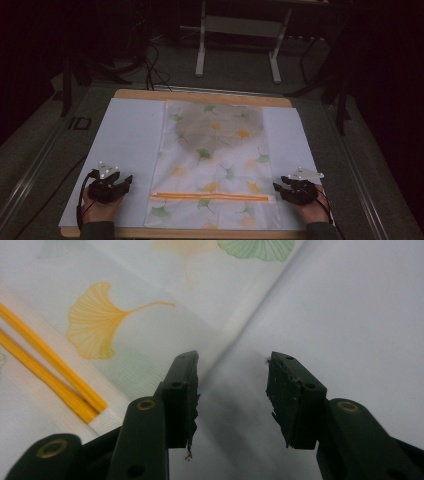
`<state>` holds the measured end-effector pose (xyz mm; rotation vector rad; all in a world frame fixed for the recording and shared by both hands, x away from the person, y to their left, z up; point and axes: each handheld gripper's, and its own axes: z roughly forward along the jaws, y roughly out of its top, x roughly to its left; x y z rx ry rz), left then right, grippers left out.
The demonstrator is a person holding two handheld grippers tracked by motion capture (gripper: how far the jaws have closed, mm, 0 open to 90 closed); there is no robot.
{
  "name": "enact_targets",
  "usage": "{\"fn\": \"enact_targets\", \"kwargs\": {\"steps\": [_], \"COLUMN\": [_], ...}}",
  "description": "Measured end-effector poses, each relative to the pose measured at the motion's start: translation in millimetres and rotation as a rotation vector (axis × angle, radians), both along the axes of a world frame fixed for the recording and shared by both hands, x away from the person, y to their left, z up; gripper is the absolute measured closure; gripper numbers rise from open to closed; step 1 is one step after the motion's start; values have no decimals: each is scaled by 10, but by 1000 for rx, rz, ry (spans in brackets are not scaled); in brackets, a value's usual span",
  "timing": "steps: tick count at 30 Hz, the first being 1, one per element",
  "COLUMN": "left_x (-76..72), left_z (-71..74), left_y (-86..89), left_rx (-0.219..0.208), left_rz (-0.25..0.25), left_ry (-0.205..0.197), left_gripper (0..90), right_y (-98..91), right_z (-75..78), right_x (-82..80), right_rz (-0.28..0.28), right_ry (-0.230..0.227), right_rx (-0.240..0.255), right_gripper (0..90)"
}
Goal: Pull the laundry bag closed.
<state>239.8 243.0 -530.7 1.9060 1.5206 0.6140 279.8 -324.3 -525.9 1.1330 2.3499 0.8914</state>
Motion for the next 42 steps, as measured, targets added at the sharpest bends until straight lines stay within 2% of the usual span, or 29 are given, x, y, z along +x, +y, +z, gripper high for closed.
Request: {"fn": "enact_targets", "kwargs": {"steps": [3,4,6,13,14,17,21,24,36,37,38,42], "left_x": [-22,-38,-47,-128,-140,-163,-164,-161,-151,-154,-155,-154], "left_z": [20,28,28,65,73,87,80,79,92,101,105,107], "left_y": [-10,-23,-32,-102,-114,-125,-122,-114,-109,-106,-104,-96], "left_rx": [6,11,16,28,28,30,24,17,20,14,13,9], "left_rz": [-23,-47,-48,-113,-122,-139,-153,-158,-174,-183,-183,-187], "left_ry": [-7,-4,-1,8,11,5,11,9,5,4,4,7], "left_gripper": [511,513,524,543,553,554,555,558,568,578,579,585], "right_y": [24,43,68,160,219,269,390,511,905,1022,1056,1153], "right_z": [23,40,58,154,184,199,231,269,294,303,308,317], "right_x": [-11,-15,-18,-16,-8,3,42,66,135,145,150,160], "right_rz": [20,31,41,93,116,139,189,230,335,367,379,400], "right_ry": [-1,0,-3,-13,-12,-4,4,9,11,14,13,15], "right_rx": [3,2,4,11,-1,-8,-25,-20,-17,-15,-15,-19], "right_gripper": [557,560,558,553,550,547,548,549,554,557,558,560]}}
